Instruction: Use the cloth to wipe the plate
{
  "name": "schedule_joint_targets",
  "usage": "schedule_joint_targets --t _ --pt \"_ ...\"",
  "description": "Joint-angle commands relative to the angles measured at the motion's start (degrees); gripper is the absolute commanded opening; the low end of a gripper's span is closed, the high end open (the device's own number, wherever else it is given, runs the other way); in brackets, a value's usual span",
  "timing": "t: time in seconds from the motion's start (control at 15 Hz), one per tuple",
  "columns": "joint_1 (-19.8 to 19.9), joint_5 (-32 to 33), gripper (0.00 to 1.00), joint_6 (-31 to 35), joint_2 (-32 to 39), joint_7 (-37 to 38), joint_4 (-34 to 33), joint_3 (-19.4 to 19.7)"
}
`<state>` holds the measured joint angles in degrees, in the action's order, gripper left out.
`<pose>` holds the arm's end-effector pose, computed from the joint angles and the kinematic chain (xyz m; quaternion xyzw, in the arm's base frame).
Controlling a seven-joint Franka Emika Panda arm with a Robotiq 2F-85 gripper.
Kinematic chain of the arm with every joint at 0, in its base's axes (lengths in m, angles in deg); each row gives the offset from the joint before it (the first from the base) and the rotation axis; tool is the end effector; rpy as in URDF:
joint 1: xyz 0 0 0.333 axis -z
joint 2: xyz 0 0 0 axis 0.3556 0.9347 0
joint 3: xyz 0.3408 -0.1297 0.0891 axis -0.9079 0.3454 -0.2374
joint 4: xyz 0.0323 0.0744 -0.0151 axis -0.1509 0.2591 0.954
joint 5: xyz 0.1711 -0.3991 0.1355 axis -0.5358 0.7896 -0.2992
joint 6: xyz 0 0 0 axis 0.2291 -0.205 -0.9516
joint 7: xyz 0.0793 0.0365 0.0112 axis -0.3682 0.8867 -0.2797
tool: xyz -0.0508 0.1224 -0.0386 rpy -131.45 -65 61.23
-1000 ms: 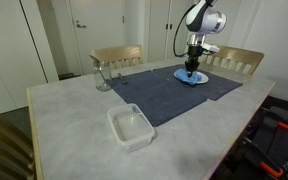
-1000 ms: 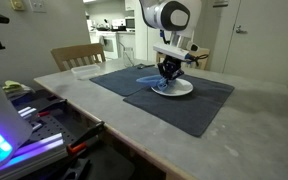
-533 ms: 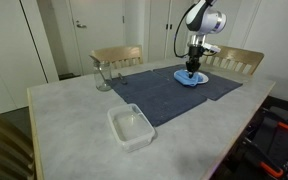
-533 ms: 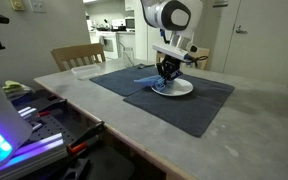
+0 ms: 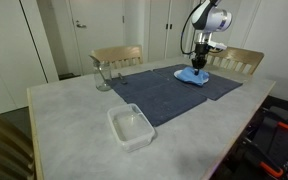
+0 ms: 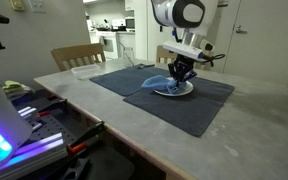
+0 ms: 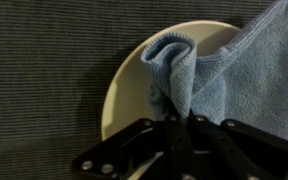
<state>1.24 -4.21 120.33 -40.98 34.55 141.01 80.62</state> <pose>0.6295 -0.2659 0.1358 -0.9941 0.0166 0.0630 0.0862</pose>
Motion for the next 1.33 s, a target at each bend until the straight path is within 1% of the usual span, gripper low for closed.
schedule_joint_targets --t 0.0,0.27,0.6,0.8,1.27 --pt "1.0 0.3 0.02 -0.5 1.8 -0.1 -3.0 1.0" --pt "0.9 1.0 0.02 1.3 1.9 0.3 -3.2 1.9" --pt "-0.4 2.6 0.02 4.5 1.1 0.2 -0.6 1.7" --pt "-1.5 3.9 0.02 6.5 0.4 0.3 1.4 1.2" --pt "-4.0 4.0 0.02 9.5 -0.8 0.5 4.6 -1.2"
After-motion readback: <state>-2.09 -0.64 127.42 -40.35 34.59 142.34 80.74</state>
